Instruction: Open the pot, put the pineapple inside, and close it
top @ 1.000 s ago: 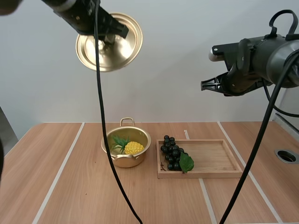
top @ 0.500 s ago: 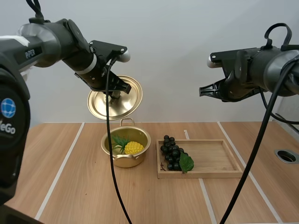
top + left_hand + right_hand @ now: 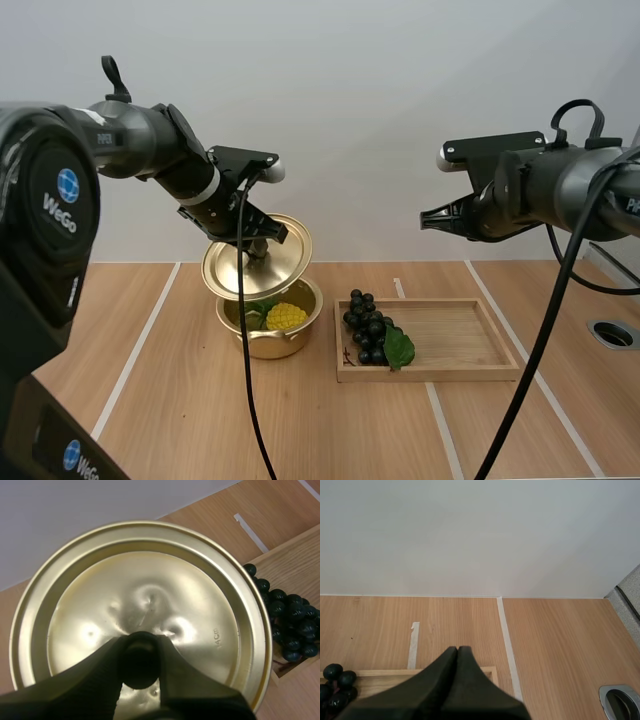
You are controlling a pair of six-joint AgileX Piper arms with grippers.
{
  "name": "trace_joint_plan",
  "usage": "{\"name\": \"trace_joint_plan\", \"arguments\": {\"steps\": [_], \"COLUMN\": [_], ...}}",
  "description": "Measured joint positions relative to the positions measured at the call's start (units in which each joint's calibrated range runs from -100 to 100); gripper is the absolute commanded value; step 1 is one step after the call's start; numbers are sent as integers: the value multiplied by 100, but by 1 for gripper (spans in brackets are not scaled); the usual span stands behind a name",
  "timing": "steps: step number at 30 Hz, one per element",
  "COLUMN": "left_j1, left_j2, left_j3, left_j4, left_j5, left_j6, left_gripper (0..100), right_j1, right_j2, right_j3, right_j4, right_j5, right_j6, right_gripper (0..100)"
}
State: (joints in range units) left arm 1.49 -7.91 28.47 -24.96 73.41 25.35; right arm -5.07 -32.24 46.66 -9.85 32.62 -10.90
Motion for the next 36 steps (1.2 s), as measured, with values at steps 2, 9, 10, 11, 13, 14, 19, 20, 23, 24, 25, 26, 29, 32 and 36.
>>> {"name": "trace_joint_plan", "arguments": {"steps": [2,9,10,11,13,14,19,20,23,24,25,26,29,32,36], "left_j1": [0,0,0,-7,-42,-64,-271,-290,-339,-339,-348,-348,-348,-348,-348], "left_j2": [62,336,384,426,526,566,757,770,782,782,782,782,782,782,782], "left_j3": [49,87,87,87,102,114,126,126,126,126,126,126,126,126,126], "left_j4": [-23,-45,-45,-56,-56,-56,-9,19,230,307,402,490,572,587,600], "left_j5": [-19,-68,-94,-120,-220,-266,-398,-426,-489,-507,-524,-524,-541,-541,-541], "left_j6": [34,67,67,67,77,77,87,73,-43,-95,-139,-178,-256,-278,-301], "left_gripper": [0,0,0,0,0,0,0,0,0,0,0,0,0,0,0], "right_j1": [0,0,0,0,0,0,0,0,0,0,0,0,0,0,0], "right_j2": [0,0,0,0,0,0,0,0,0,0,0,0,0,0,0], "right_j3": [30,56,56,56,56,56,56,56,56,56,56,56,56,56,56], "right_j4": [0,0,0,0,0,0,0,0,0,0,0,0,0,0,0], "right_j5": [-59,-145,-159,-177,-177,-177,-177,-177,-177,-177,-177,-177,-177,-177,-177], "right_j6": [0,0,0,0,0,0,0,0,0,0,0,0,-10,-10,-10], "right_gripper": [0,0,0,0,0,0,0,0,0,0,0,0,0,0,0]}}
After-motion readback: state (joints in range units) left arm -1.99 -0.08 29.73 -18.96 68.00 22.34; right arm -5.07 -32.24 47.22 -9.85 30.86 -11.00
